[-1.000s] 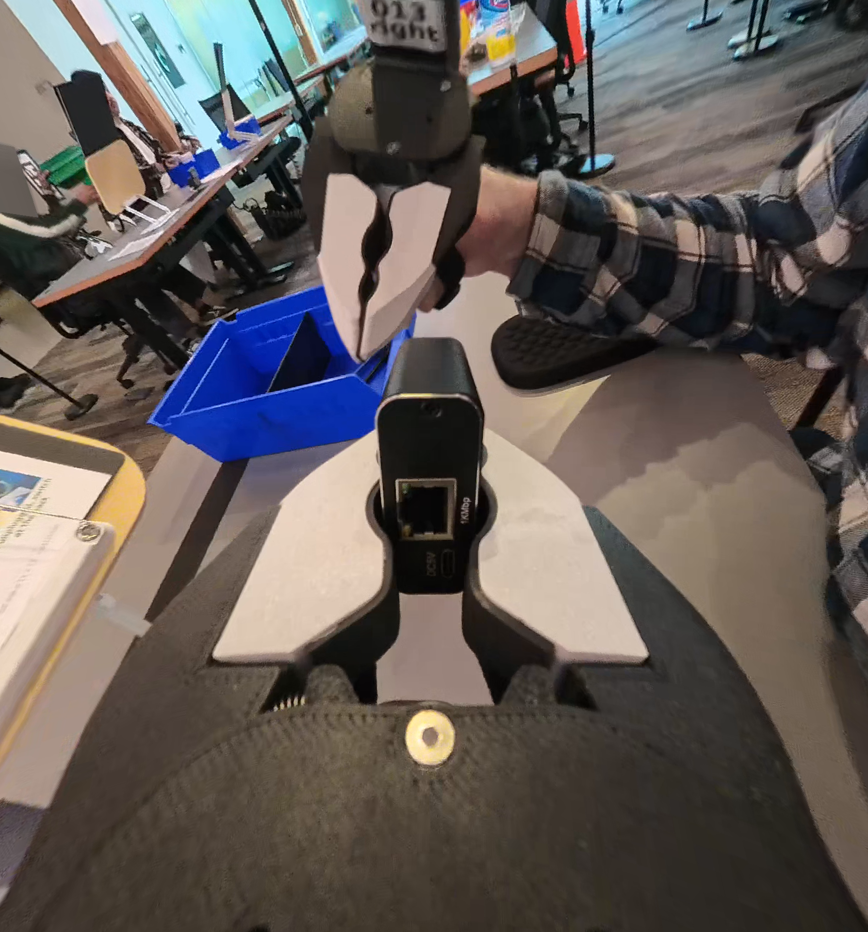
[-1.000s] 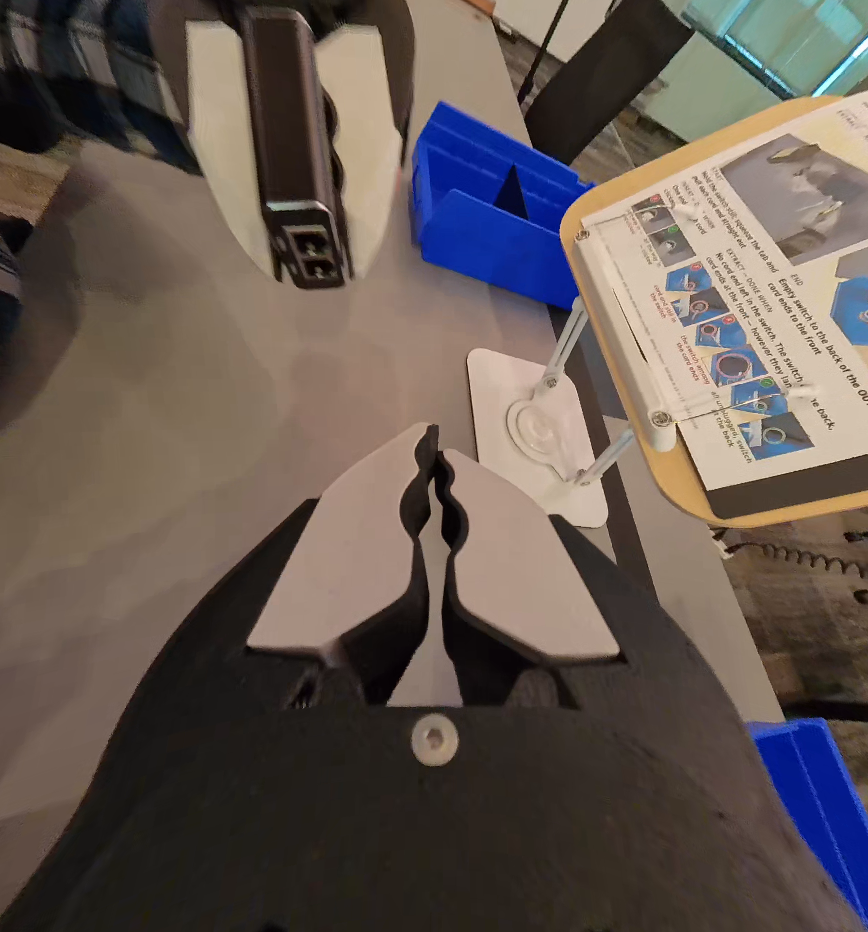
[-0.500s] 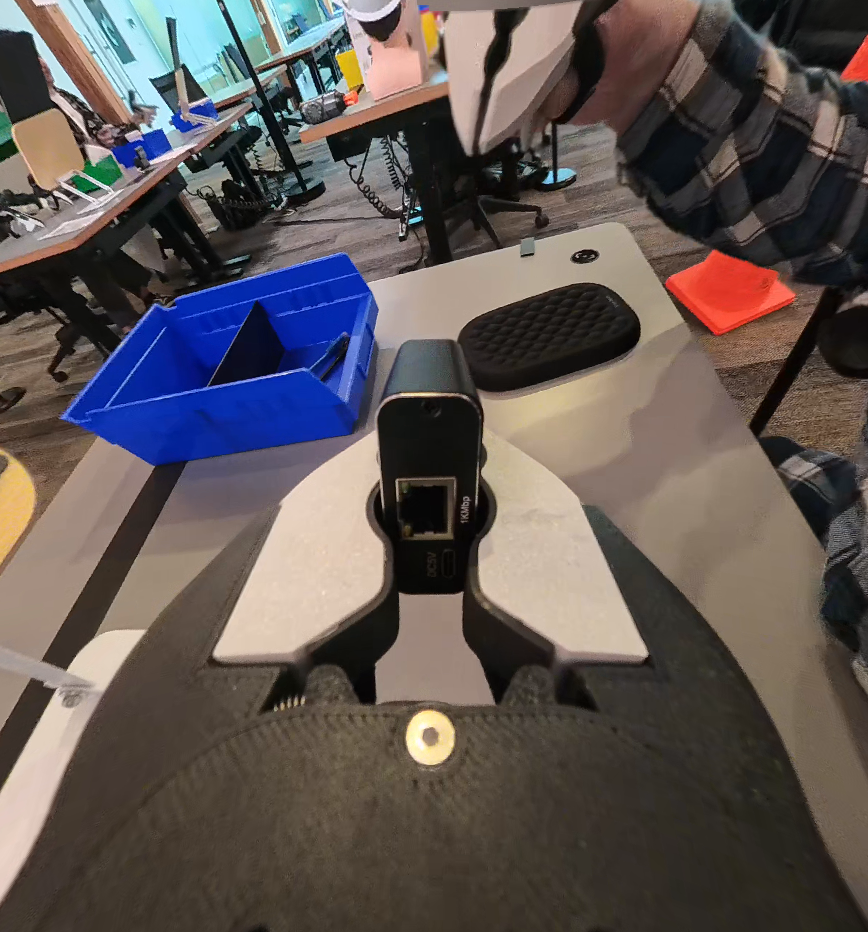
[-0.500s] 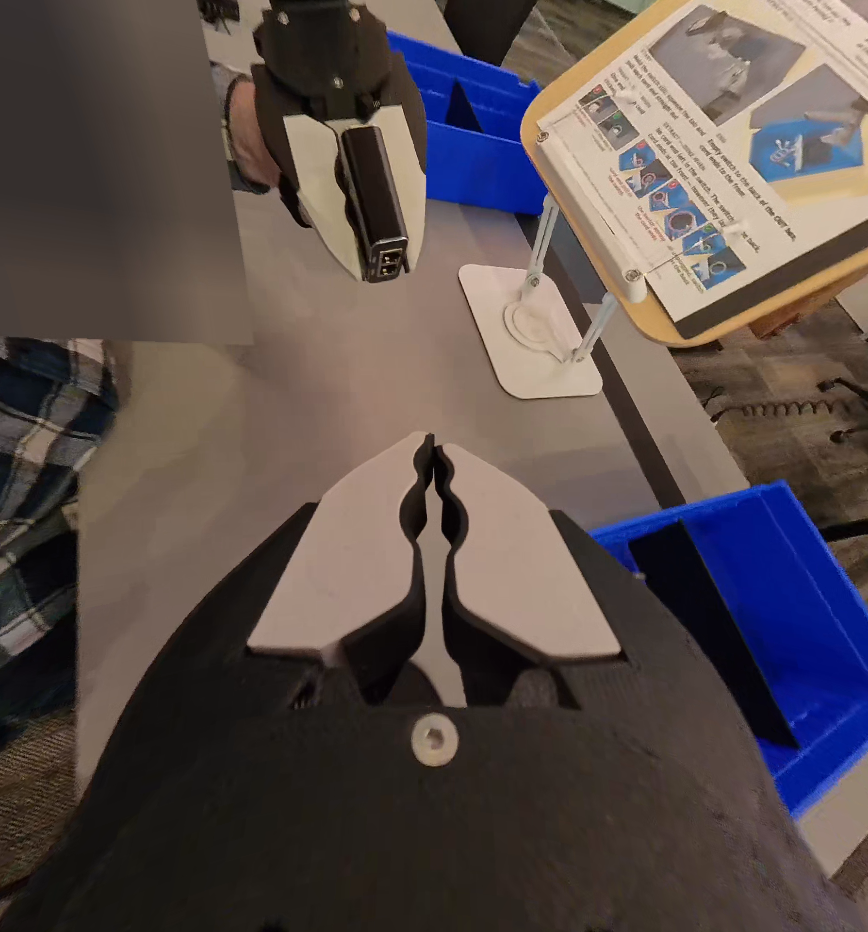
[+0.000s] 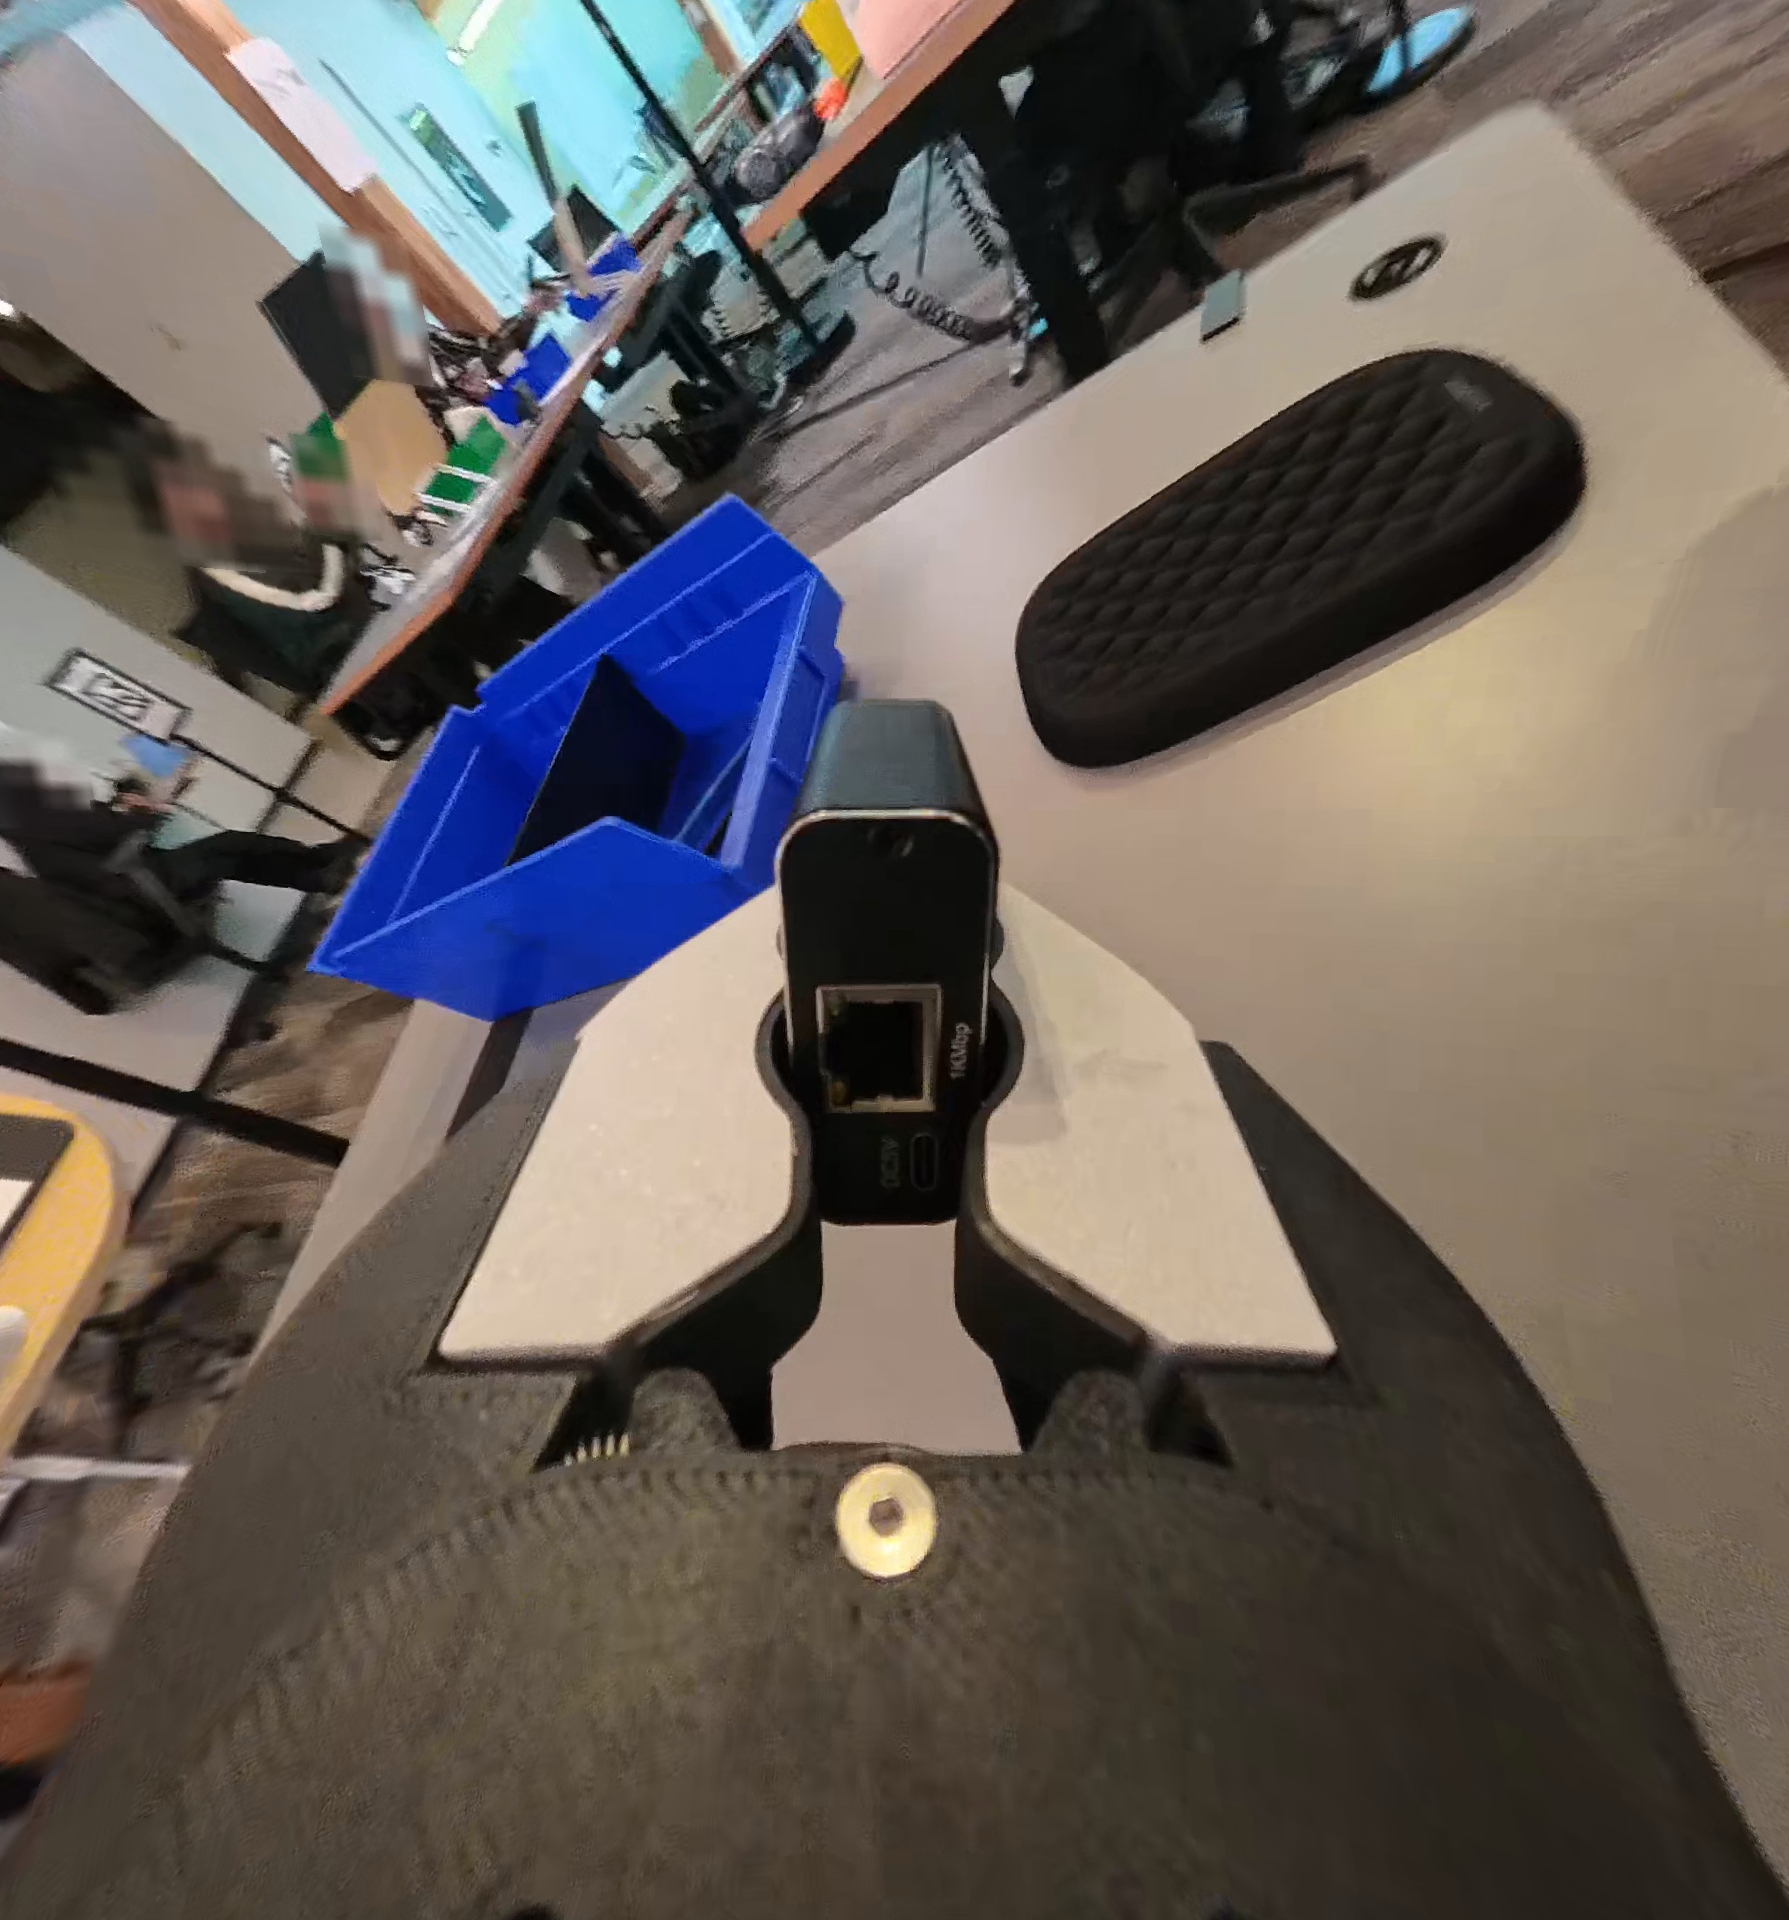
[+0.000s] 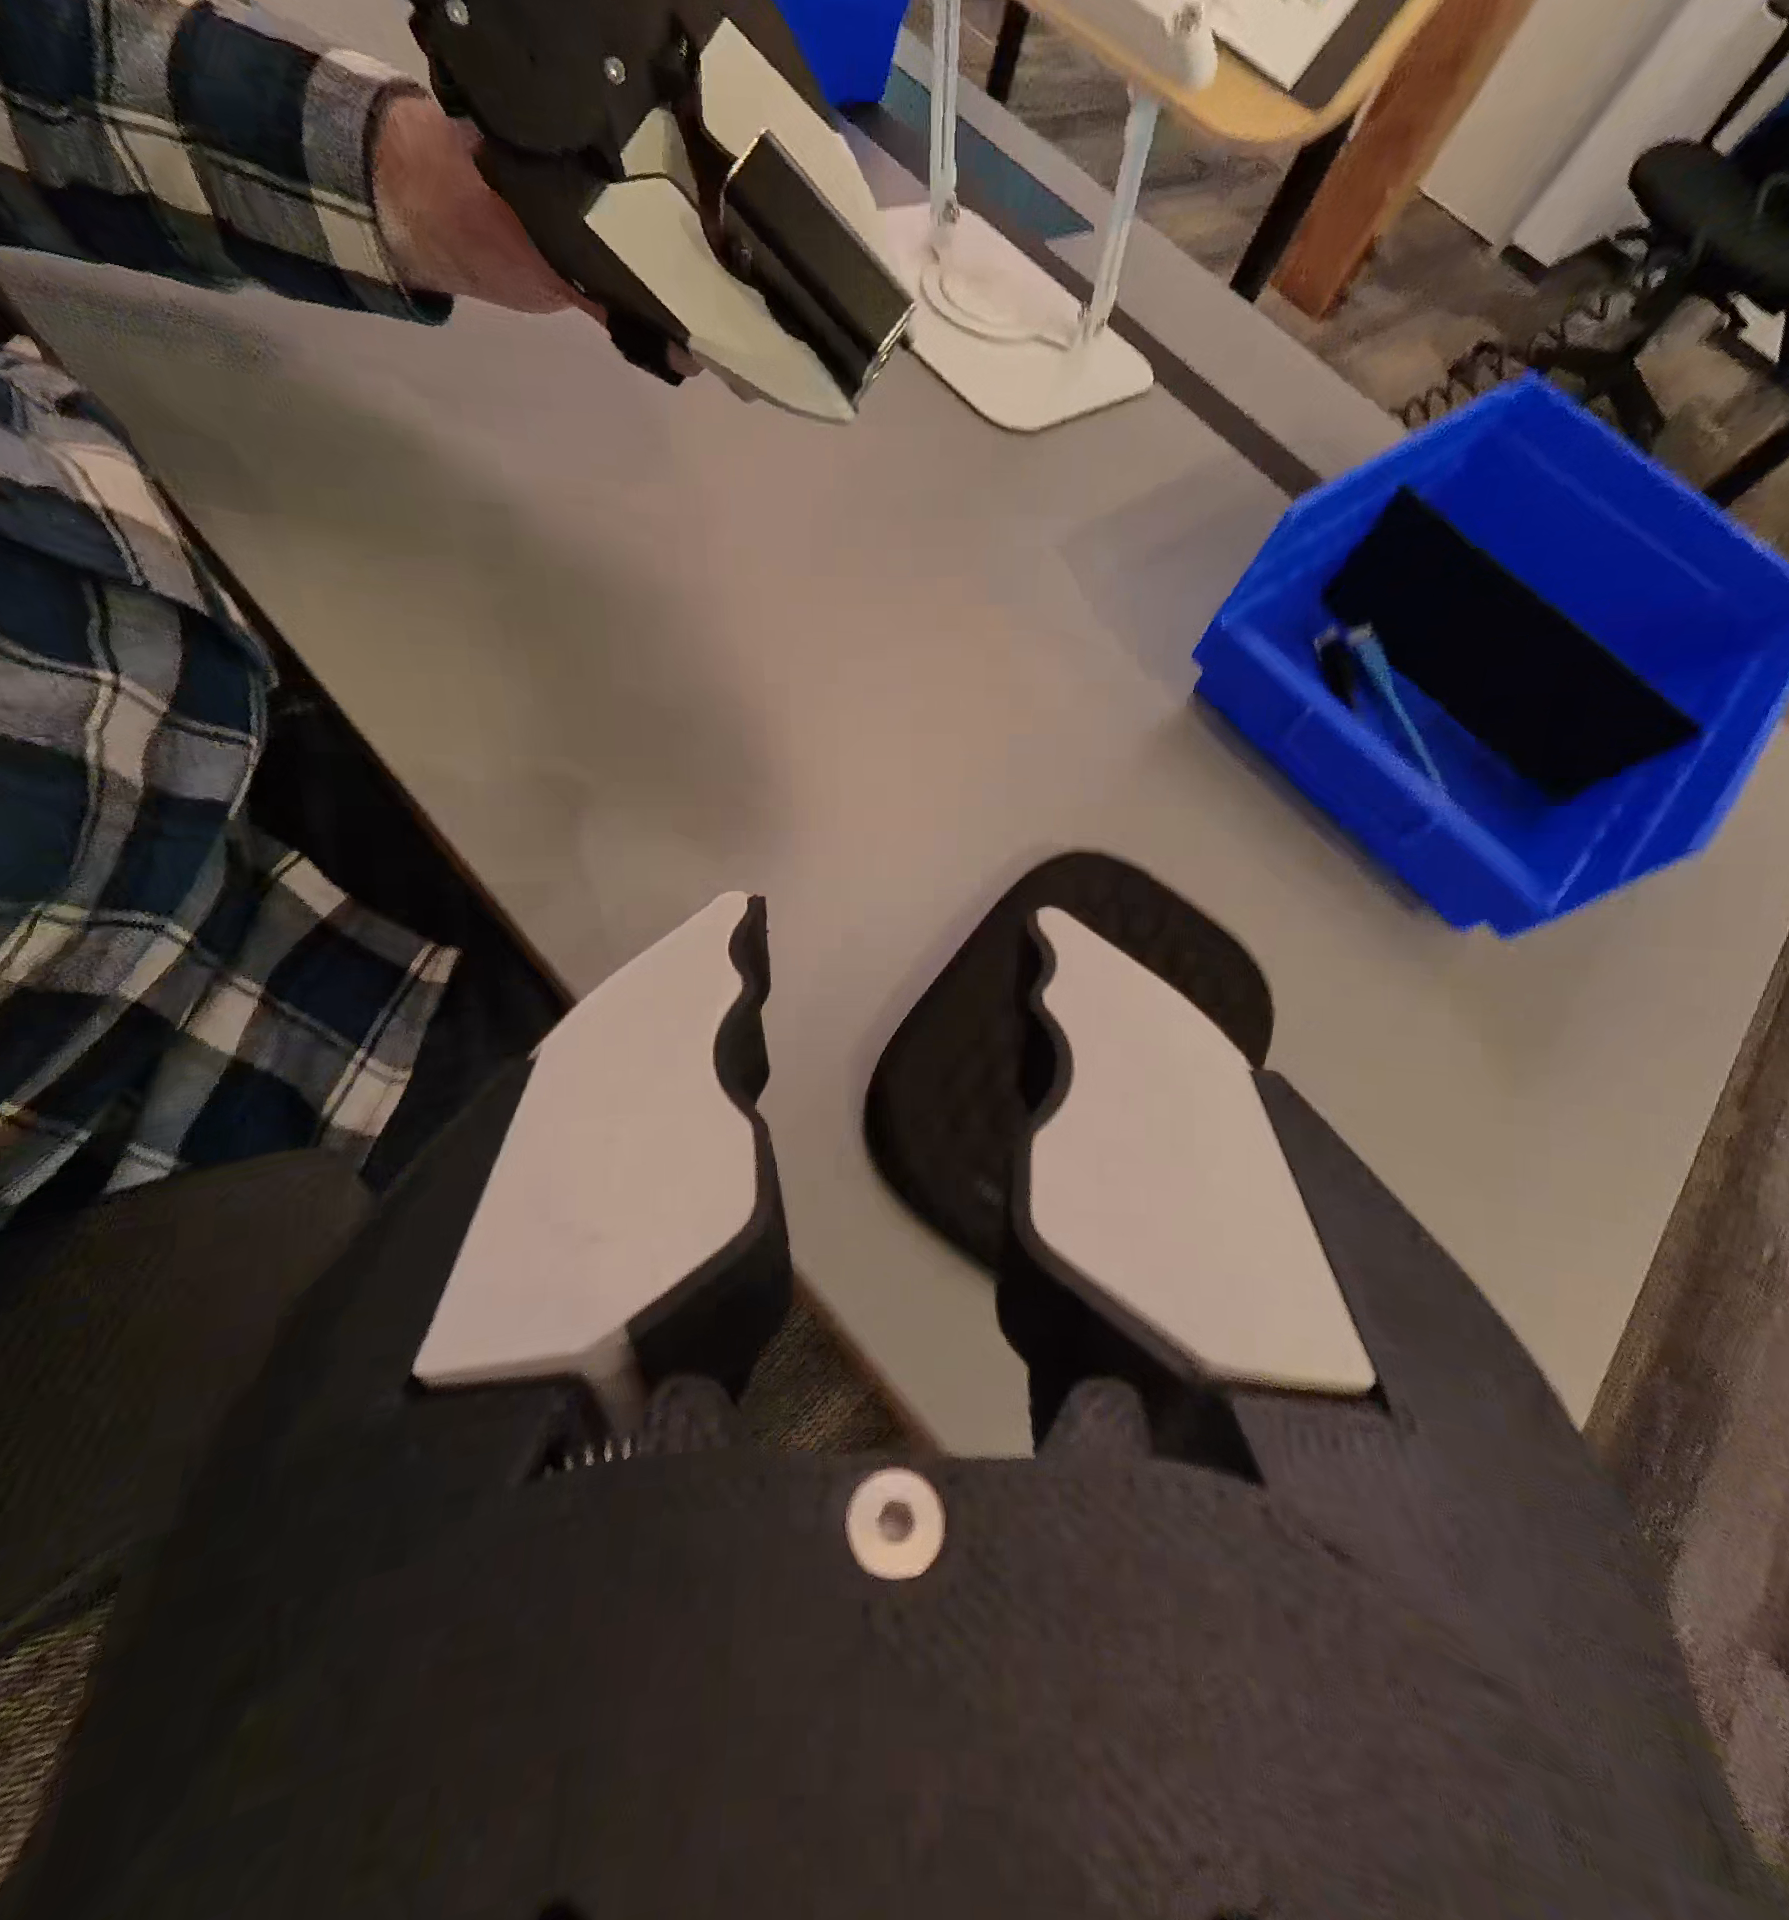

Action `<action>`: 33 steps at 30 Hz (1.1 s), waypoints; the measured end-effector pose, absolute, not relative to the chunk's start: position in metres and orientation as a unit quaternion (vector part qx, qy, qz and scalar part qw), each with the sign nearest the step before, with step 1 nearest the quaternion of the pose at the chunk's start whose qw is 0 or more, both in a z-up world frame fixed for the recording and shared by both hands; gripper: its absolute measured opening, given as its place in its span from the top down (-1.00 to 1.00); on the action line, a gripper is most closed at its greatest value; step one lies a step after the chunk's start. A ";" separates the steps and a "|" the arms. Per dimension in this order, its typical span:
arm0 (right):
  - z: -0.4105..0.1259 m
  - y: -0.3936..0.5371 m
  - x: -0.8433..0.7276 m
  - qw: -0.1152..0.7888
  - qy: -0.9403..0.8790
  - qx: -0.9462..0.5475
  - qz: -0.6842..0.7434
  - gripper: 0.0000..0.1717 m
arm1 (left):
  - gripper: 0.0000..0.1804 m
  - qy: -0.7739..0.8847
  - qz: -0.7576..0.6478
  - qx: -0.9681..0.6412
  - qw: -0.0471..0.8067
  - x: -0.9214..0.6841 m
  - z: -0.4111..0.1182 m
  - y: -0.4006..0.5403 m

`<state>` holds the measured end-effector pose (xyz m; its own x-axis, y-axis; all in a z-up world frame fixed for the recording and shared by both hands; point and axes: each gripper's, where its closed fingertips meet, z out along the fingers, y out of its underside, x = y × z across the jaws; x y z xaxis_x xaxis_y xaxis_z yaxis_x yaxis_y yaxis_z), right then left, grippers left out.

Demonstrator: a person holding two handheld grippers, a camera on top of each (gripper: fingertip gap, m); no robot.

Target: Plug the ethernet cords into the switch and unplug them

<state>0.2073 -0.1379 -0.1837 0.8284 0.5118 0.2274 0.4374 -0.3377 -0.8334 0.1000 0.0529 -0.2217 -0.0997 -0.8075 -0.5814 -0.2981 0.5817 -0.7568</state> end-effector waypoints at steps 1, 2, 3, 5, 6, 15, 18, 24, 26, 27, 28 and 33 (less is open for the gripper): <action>-0.190 -0.149 0.210 0.494 -0.280 -0.822 0.036 0.47 | 0.71 0.703 -0.217 -0.393 0.552 0.104 -0.228 0.053; -0.198 -0.160 0.213 0.490 -0.269 -0.828 0.032 0.46 | 0.71 0.696 -0.203 -0.393 0.566 0.108 -0.231 0.053; -0.207 -0.171 0.216 0.485 -0.260 -0.834 0.029 0.46 | 0.71 0.688 -0.193 -0.392 0.580 0.112 -0.233 0.053; -0.227 -0.191 0.225 0.474 -0.241 -0.846 0.021 0.45 | 0.71 0.672 -0.180 -0.404 0.595 0.119 -0.240 0.056; -0.236 -0.199 0.228 0.474 -0.230 -0.849 0.025 0.44 | 0.71 0.665 -0.177 -0.408 0.600 0.123 -0.242 0.057; -0.335 -0.272 0.259 0.430 -0.161 -0.886 0.059 0.44 | 0.71 0.651 -0.099 -0.396 0.640 0.146 -0.265 0.047; -0.368 -0.282 0.270 0.429 -0.142 -0.889 0.070 0.45 | 0.71 0.660 -0.088 -0.414 0.621 0.155 -0.279 0.052; -0.475 -0.274 0.274 0.389 -0.113 -0.905 0.127 0.38 | 0.71 0.677 -0.065 -0.417 0.603 0.160 -0.293 0.055; -0.498 -0.277 0.273 0.379 -0.097 -0.909 0.147 0.36 | 0.71 0.679 -0.063 -0.421 0.598 0.160 -0.295 0.057; -0.503 -0.281 0.273 0.379 -0.087 -0.909 0.151 0.37 | 0.71 0.678 -0.064 -0.425 0.596 0.160 -0.296 0.058; -0.506 -0.286 0.273 0.382 -0.080 -0.908 0.153 0.37 | 0.71 0.675 -0.064 -0.432 0.595 0.159 -0.296 0.061; -0.509 -0.328 0.272 0.392 -0.031 -0.905 0.164 0.39 | 0.71 0.671 -0.055 -0.447 0.589 0.159 -0.300 0.071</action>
<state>0.2720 -0.3281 -0.5089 0.9441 0.1854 -0.2725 -0.0722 -0.6904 -0.7198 0.1589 0.0706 -0.2996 0.0930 -0.6648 -0.7412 -0.5347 0.5946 -0.6004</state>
